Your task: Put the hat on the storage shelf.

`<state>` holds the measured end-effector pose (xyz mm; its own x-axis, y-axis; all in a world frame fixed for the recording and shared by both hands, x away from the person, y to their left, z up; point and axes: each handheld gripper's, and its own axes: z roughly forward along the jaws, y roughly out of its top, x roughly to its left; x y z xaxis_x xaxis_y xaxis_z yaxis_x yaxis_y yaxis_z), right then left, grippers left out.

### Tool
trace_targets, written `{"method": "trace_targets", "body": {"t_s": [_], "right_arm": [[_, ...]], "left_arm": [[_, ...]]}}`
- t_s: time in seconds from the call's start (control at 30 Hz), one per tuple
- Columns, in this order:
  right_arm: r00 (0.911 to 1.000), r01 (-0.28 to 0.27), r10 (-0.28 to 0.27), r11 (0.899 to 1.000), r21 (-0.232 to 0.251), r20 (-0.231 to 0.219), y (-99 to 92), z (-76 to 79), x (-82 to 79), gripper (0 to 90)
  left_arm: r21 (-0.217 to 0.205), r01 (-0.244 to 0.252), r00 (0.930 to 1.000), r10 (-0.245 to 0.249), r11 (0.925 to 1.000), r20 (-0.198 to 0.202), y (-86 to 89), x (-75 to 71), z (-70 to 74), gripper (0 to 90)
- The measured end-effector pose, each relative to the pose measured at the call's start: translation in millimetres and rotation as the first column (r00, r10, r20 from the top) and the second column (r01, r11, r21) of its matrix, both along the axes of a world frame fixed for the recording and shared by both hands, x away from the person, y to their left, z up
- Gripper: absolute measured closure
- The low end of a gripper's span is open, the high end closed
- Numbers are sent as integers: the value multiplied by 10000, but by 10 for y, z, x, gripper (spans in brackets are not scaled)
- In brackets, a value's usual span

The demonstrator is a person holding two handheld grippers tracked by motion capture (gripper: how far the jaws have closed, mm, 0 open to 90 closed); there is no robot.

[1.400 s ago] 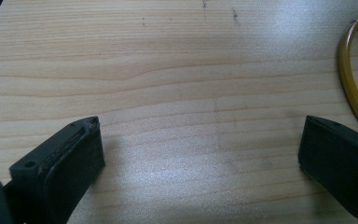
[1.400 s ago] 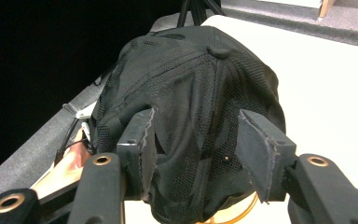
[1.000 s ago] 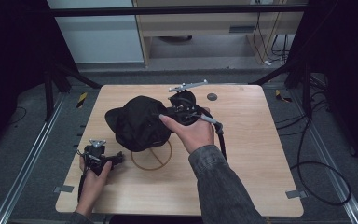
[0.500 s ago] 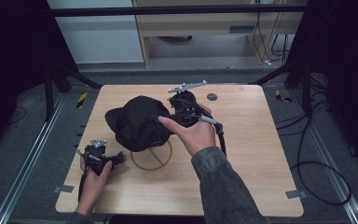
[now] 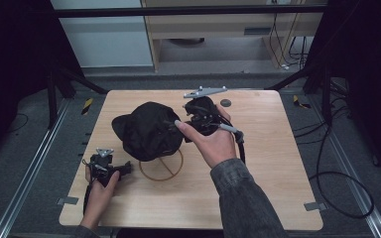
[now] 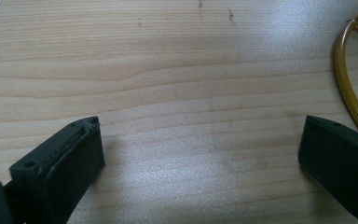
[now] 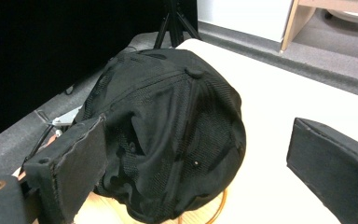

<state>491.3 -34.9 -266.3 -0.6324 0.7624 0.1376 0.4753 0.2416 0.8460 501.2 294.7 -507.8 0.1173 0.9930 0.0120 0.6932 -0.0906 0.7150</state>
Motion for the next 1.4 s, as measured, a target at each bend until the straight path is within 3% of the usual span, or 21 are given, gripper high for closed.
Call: {"method": "trace_targets", "body": {"t_s": [0.33,0.5,0.77,1.0,1.4], "right_arm": [[9987,101,-91,9998,-194,506,-155,30,-102,41],[9981,191,-176,9995,-253,590,-275,29,-48,44],[9963,325,-332,9994,98,790,-552,28,47,50],[9955,476,-442,9981,-396,837,-851,-96,36,51],[9903,1087,-1061,9938,-246,901,-1340,-261,28,50]], "left_arm": [[15,44,10000,-44,10000,1,-5,-6,1,0],[-14,84,10000,-84,10000,5,-14,12,0,0],[18,221,9998,-221,9998,-2,-40,2,0,0],[48,332,9994,-332,9994,-33,-62,-41,1,0],[22,546,9985,-546,9985,-23,-45,-53,0,0]]}}
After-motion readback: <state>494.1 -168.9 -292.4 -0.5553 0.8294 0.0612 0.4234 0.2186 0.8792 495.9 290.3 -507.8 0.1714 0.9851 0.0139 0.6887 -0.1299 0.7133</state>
